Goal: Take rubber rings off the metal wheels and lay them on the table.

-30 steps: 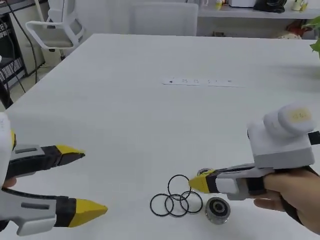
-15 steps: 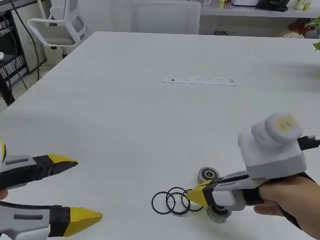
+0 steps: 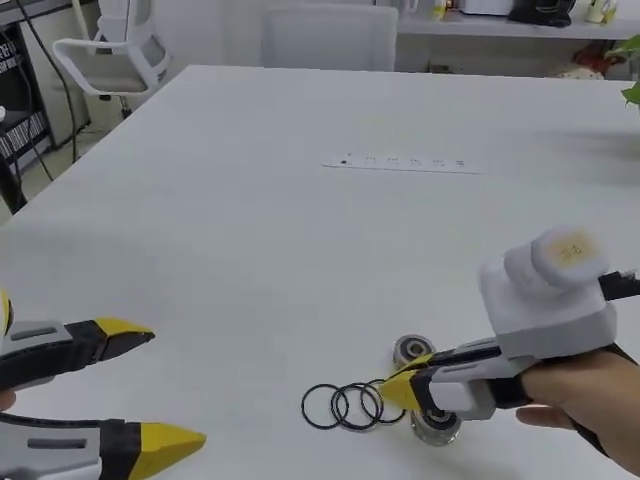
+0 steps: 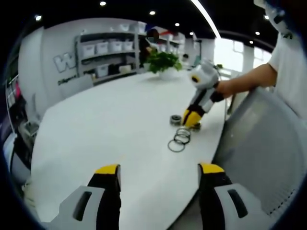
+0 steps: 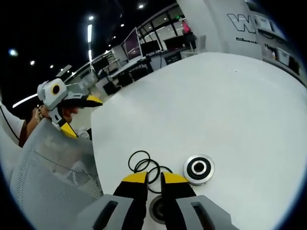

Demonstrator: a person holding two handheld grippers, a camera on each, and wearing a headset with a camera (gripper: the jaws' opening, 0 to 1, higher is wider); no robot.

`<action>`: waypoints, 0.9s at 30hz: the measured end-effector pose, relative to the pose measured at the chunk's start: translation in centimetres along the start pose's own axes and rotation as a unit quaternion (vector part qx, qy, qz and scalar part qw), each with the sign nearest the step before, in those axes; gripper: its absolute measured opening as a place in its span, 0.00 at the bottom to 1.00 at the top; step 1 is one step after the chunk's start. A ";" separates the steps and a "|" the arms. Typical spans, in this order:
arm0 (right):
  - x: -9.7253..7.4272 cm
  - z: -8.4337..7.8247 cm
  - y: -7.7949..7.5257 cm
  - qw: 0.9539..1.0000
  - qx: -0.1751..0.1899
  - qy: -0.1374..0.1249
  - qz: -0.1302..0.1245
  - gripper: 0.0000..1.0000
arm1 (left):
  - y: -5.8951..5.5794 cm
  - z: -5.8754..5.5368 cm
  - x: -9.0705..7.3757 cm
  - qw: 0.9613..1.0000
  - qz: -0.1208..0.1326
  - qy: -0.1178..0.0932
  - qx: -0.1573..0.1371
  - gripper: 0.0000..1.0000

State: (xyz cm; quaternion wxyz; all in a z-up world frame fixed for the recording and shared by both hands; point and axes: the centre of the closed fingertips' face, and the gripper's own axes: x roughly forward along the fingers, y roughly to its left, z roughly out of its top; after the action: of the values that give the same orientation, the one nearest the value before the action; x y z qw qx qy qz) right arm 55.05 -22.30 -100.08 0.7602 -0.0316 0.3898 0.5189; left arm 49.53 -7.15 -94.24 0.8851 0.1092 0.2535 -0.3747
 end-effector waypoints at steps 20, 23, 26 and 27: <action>-1.8 1.7 2.2 0.992 -0.123 -0.008 0.001 0.34 | -0.1 0.1 -0.4 1.000 -0.002 0.002 0.002 0.70; -2.0 1.8 2.9 0.990 -0.139 -0.005 0.004 0.42 | -0.2 0.2 -0.4 1.000 -0.003 0.001 0.002 0.70; -2.4 1.8 3.5 0.988 -0.155 -0.002 0.010 0.46 | -0.3 0.2 -0.4 1.000 -0.005 0.002 0.002 0.71; -2.6 1.8 3.7 0.988 -0.156 -0.001 0.012 0.48 | -0.3 0.1 -0.4 1.000 -0.005 0.002 0.003 0.72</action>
State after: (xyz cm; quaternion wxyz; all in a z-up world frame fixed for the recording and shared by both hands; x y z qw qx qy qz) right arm 52.62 -21.76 -95.91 0.7403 -0.1447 0.3036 0.5821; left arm 49.10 -7.14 -93.88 0.8824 0.1114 0.2549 -0.3794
